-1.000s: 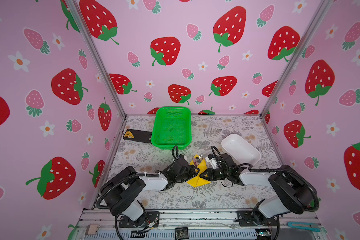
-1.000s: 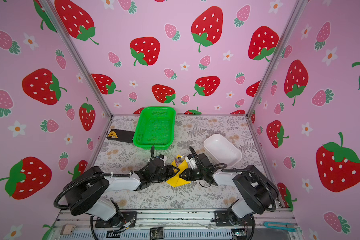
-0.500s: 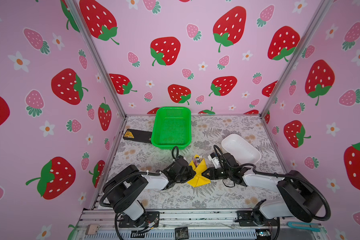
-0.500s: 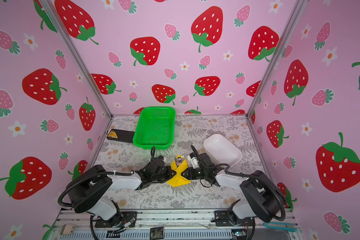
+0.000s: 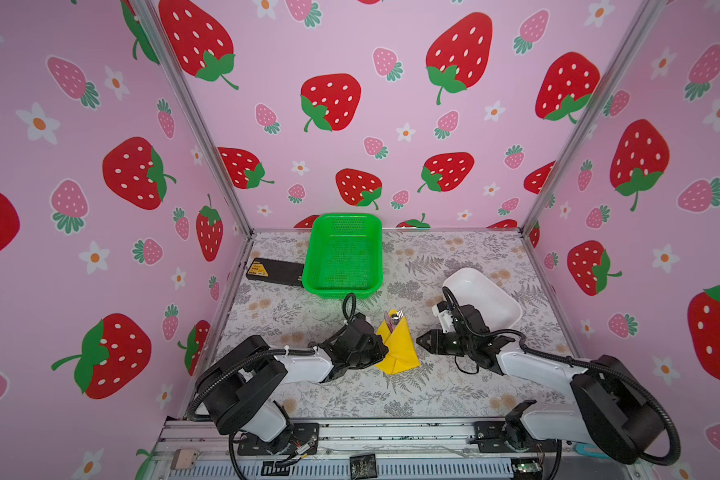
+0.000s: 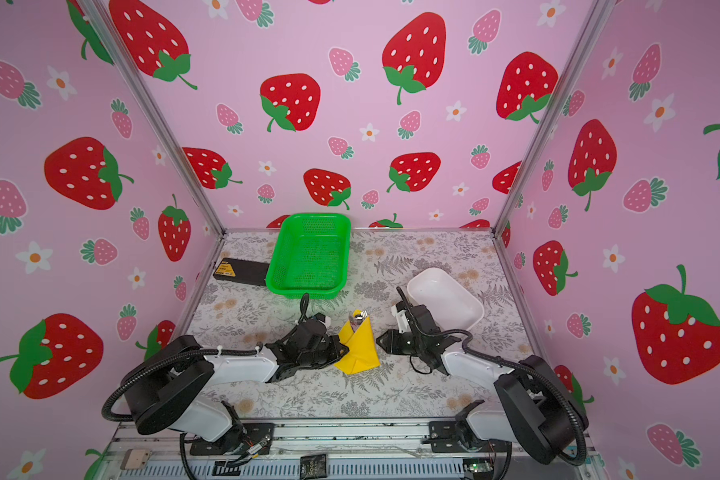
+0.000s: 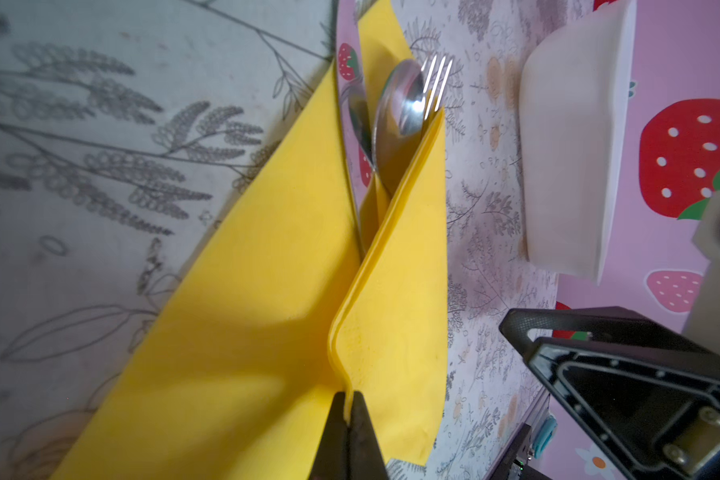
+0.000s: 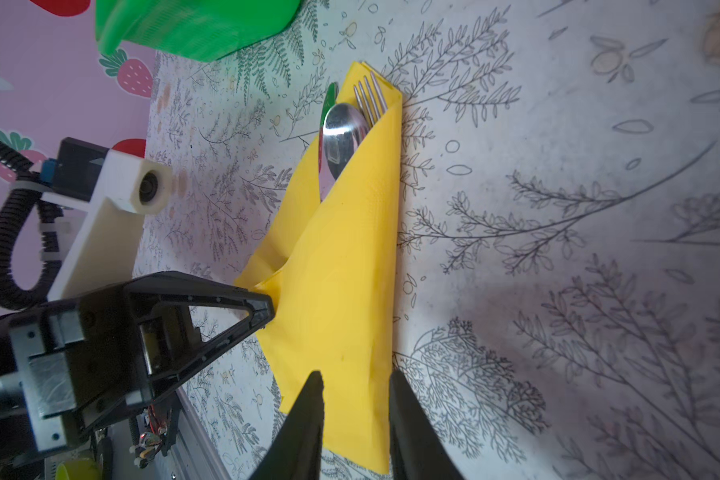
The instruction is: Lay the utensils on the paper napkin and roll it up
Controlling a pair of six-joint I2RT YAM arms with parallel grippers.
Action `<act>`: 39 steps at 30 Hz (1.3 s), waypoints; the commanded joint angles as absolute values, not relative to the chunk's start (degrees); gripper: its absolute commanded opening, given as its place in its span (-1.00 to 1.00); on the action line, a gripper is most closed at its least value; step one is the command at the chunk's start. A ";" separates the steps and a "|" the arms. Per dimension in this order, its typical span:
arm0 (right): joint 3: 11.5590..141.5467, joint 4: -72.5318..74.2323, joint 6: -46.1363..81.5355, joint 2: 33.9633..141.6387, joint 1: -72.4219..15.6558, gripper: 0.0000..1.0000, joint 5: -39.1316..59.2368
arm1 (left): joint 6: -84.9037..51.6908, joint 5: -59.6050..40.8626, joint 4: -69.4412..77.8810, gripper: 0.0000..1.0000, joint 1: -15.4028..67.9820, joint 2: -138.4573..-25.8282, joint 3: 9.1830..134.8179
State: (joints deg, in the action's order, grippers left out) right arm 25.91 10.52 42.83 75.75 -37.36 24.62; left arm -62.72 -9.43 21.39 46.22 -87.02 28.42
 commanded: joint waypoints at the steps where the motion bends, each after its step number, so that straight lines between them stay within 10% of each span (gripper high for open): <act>1: 25.92 10.03 42.90 77.18 -37.35 -0.44 26.59 | -61.54 -6.80 18.97 -1.00 46.67 -85.60 28.04; 39: 27.30 5.07 36.56 82.38 -41.32 -0.27 34.15 | -59.50 -3.68 13.79 -1.00 47.72 -87.24 27.96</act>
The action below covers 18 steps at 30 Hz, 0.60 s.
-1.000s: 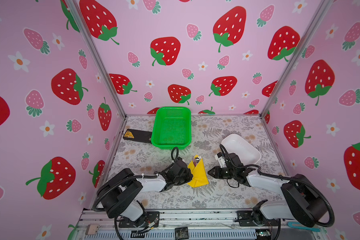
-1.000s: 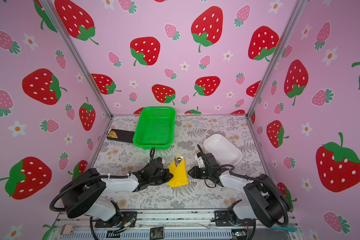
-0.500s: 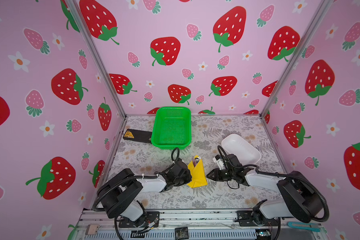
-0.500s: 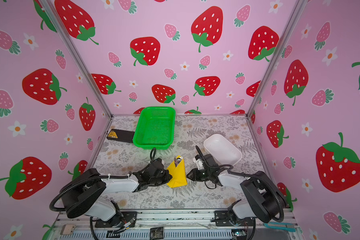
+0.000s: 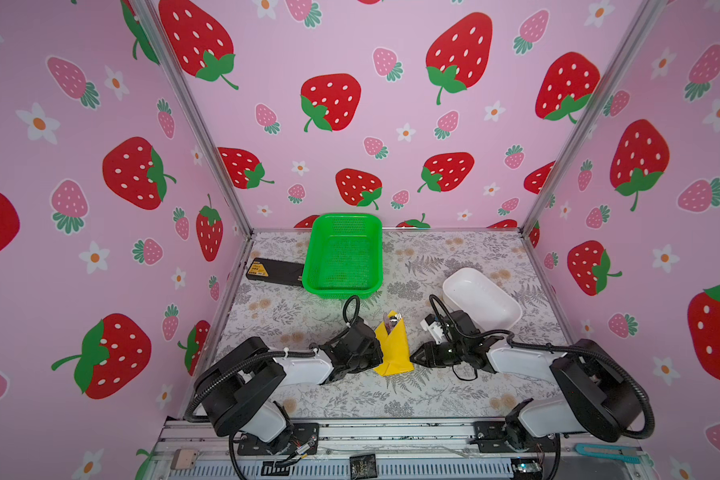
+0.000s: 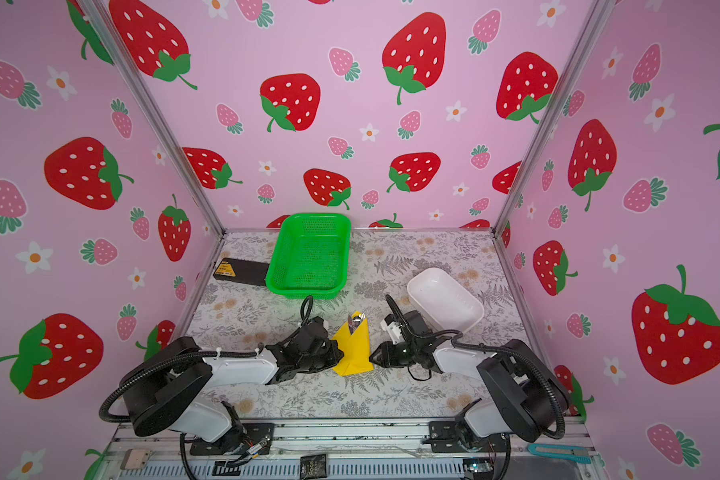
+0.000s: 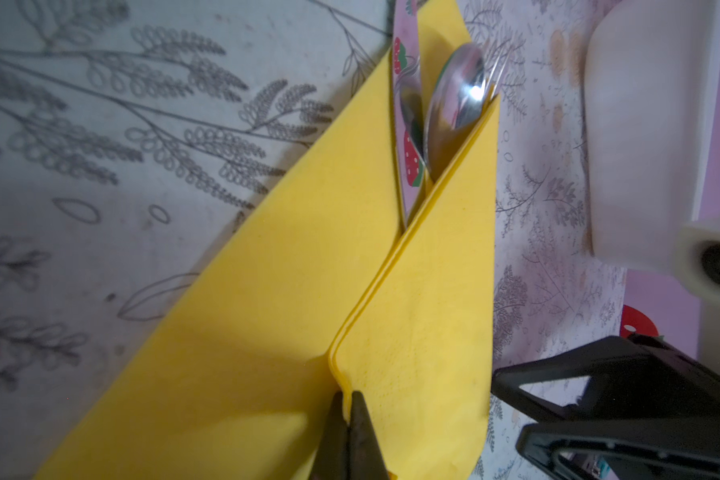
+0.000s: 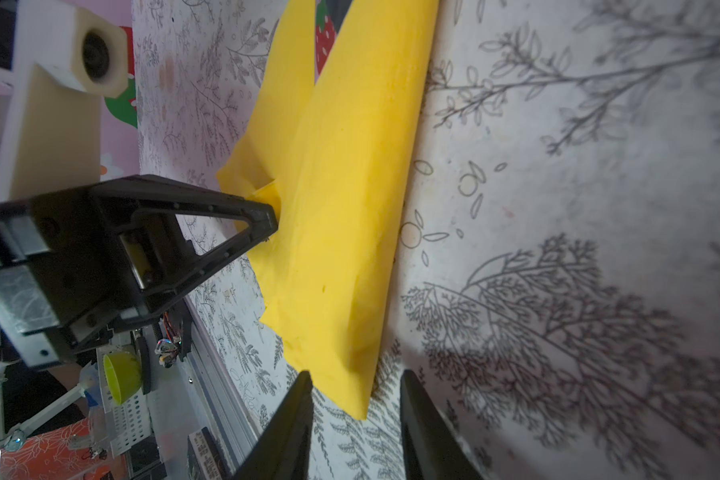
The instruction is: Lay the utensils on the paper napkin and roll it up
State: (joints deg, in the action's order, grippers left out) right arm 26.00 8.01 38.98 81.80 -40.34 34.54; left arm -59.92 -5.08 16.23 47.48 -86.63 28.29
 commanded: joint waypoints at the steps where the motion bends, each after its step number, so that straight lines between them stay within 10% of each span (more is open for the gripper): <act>1: 27.50 4.93 36.33 82.77 -41.67 -0.28 33.99 | -59.51 -3.60 13.70 -1.00 47.73 -87.13 27.95; 18: 28.98 -8.75 30.28 85.26 -47.78 -0.59 17.45 | -59.24 -3.21 13.45 -1.00 47.73 -85.31 27.20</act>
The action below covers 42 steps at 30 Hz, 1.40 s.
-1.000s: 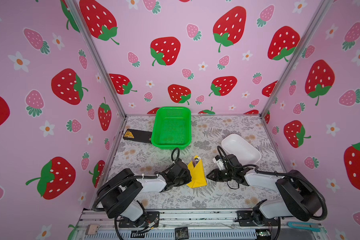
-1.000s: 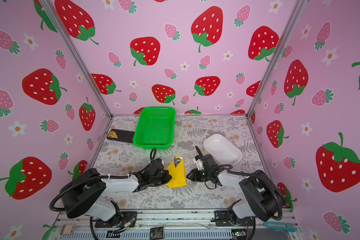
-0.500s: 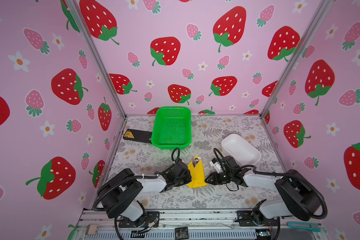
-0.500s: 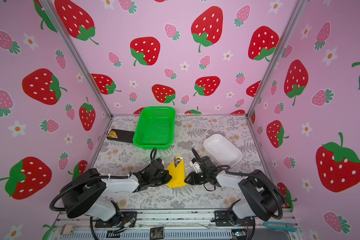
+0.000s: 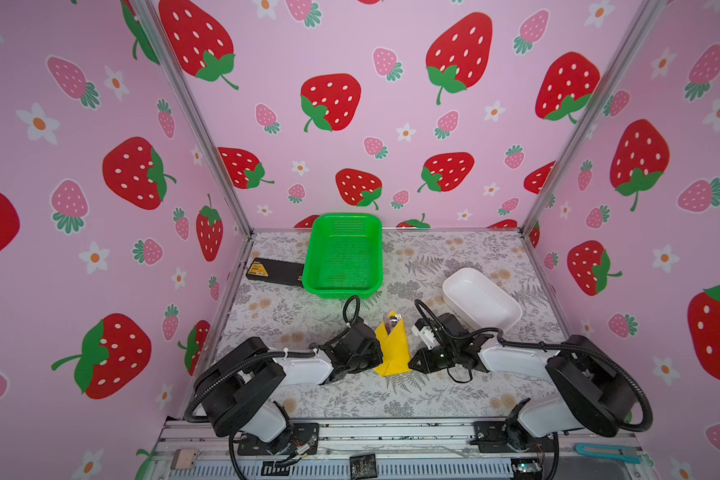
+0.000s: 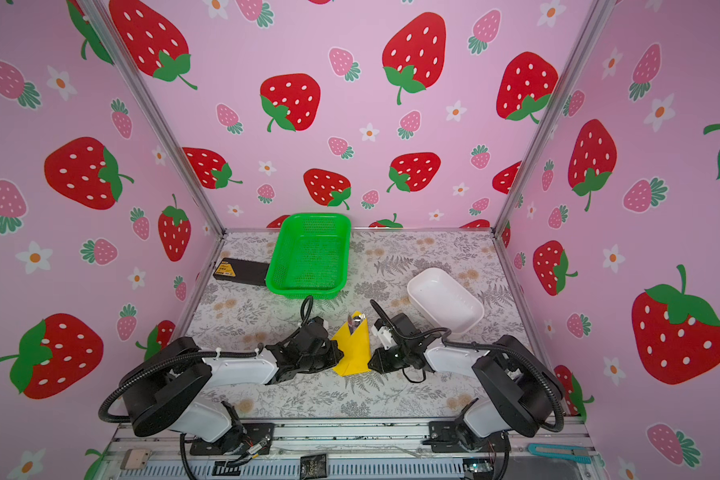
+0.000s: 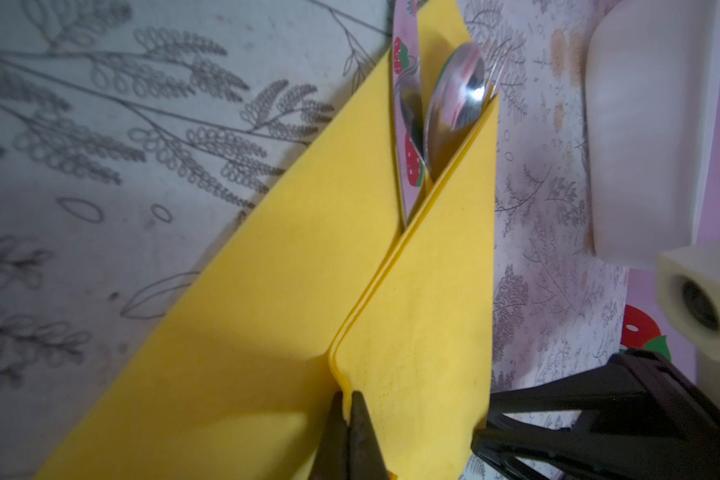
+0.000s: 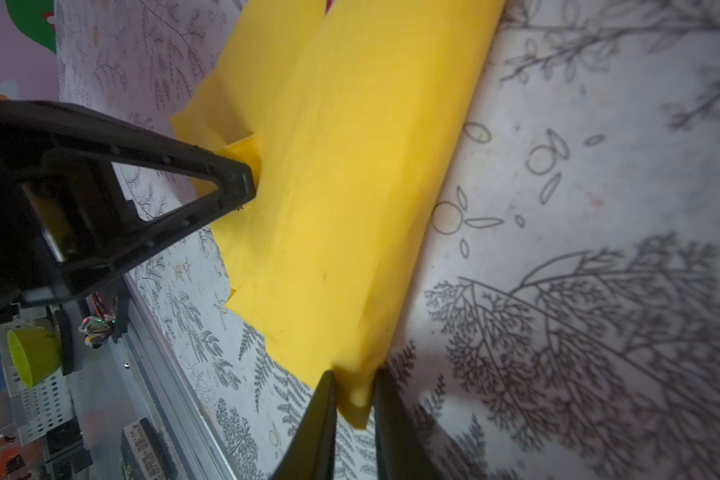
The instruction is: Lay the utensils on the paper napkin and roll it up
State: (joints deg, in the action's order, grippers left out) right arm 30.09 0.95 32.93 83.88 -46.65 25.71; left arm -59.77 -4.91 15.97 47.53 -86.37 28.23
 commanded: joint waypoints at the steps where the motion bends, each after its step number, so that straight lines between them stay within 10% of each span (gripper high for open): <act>1: 29.02 -8.92 30.08 85.19 -47.87 -0.59 16.93 | -59.24 -3.16 13.47 -1.00 47.78 -85.25 27.08; 42: 33.76 5.33 39.17 83.75 -42.76 -0.85 28.19 | -58.71 -3.16 13.10 -1.00 47.76 -84.29 26.45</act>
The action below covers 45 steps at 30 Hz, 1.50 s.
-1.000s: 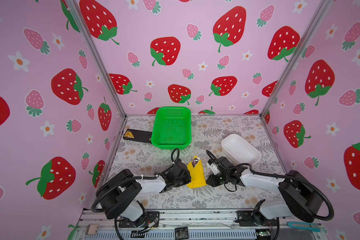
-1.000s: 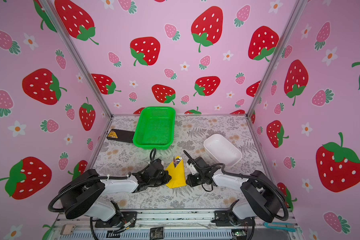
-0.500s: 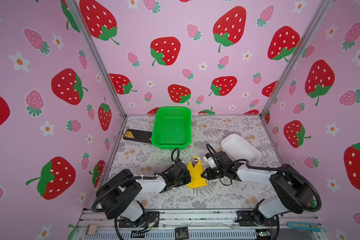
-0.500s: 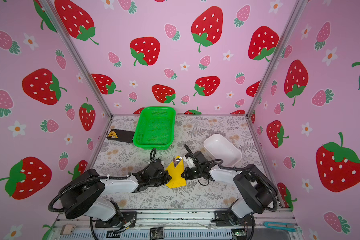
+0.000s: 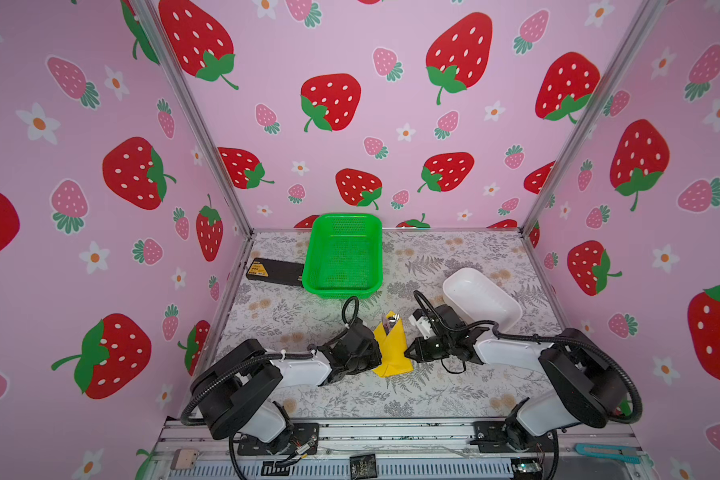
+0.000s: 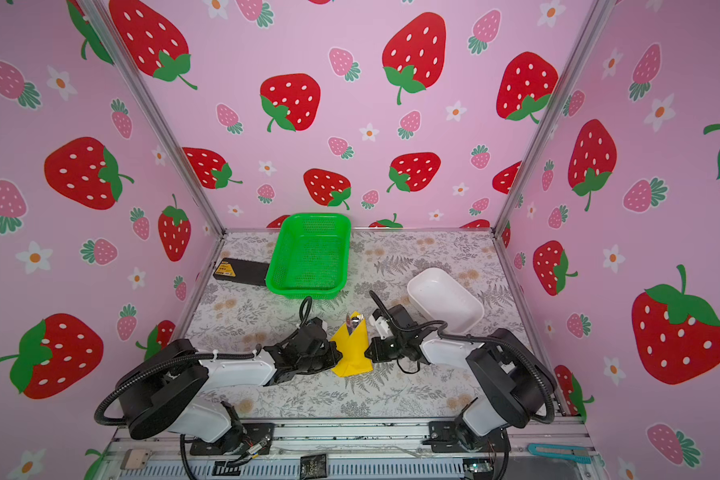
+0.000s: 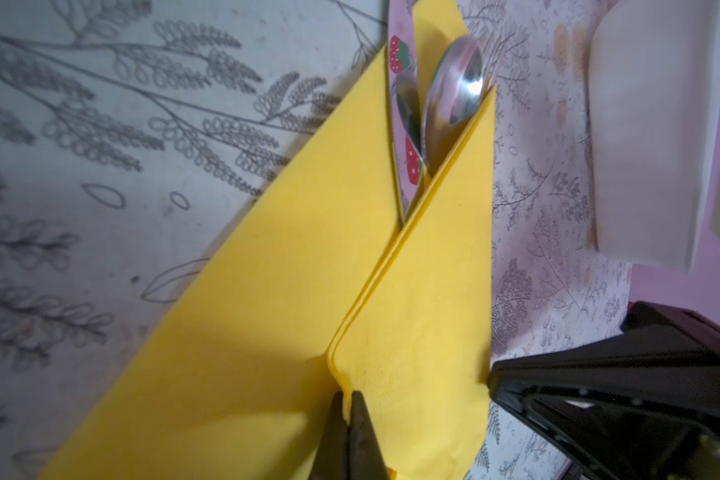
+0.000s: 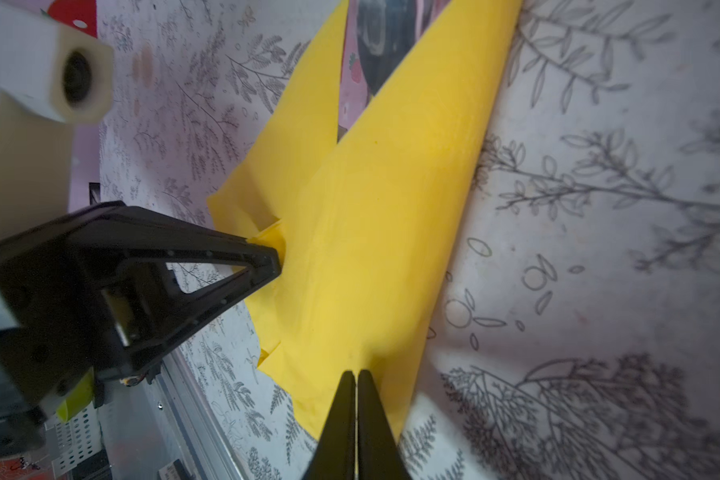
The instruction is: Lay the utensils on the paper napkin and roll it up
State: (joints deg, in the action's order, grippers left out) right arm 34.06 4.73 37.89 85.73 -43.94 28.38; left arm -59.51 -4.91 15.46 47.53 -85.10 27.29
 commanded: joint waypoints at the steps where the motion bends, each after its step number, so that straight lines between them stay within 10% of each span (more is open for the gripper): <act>1: 33.75 5.79 39.26 83.76 -42.39 -0.85 28.34 | -58.80 -3.16 13.10 -1.00 47.73 -84.22 26.46; 45: 28.30 7.08 40.41 85.25 -44.47 -0.83 31.14 | -58.06 -3.09 11.28 -1.00 47.29 -82.35 25.93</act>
